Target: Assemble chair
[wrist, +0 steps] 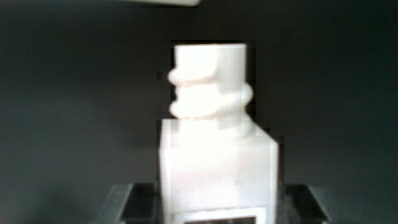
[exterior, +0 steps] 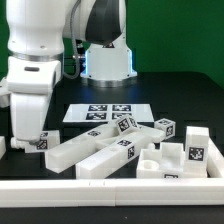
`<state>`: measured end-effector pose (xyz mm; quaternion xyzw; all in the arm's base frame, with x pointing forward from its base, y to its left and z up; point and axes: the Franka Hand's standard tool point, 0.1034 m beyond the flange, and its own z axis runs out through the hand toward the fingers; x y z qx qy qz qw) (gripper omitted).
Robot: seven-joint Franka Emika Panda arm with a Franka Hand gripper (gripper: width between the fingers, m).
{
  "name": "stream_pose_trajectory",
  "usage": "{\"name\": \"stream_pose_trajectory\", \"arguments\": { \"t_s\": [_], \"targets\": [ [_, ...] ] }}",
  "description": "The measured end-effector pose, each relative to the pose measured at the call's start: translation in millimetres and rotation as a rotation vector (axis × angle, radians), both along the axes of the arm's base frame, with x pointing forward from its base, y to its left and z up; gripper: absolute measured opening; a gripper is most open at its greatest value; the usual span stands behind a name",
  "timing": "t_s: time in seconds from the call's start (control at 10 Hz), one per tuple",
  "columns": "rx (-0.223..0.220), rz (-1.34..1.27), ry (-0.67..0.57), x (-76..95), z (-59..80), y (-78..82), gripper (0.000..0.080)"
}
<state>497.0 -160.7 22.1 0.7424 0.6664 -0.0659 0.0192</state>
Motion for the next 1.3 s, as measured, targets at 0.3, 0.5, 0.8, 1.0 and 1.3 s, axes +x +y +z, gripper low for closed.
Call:
{"name": "stream_pose_trajectory", "arguments": {
  "t_s": [0.3,0.5,0.8,1.0,1.3],
  "targets": [
    [-0.016,-0.283,-0.029,-4.3,-1.2,0.3,0.0281],
    [-0.026,-0.426,-0.047,-5.0,-1.0,1.5,0.0281],
    [-0.044,-0.698,-0.087,-4.6,-0.6,7.0,0.0281],
    [-0.052,-0.814,-0.101,0.4,-0.1,6.7,0.0281],
    [-0.055,-1.068,-0.127,1.6,0.0,9.1,0.0281]
  ]
}}
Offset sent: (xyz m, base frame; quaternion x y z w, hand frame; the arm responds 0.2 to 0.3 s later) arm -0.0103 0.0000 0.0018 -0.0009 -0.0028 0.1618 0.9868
